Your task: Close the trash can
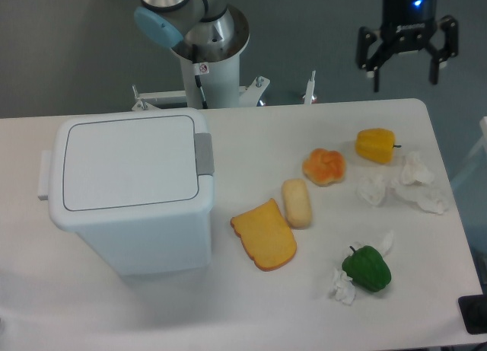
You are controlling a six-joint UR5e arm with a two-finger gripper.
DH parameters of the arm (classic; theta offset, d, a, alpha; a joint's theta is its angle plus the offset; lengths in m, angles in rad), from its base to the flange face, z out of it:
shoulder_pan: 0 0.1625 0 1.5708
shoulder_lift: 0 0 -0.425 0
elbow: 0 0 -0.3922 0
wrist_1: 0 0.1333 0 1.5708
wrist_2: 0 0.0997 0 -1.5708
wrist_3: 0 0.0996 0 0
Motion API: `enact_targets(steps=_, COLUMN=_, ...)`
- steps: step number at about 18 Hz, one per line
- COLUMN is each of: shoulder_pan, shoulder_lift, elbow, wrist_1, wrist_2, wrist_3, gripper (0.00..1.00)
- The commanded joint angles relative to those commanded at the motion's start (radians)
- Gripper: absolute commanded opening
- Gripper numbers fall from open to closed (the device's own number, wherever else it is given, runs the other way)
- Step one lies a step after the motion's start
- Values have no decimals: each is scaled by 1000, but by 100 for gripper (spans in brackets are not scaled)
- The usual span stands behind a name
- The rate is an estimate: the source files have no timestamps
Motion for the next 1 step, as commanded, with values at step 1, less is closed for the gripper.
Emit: enact_targets(steps=1, shoulder_pan=9, shoulder_lift=3, elbow=-2, wrist_1=-15, wrist_2=31, wrist_3=35, gripper=100)
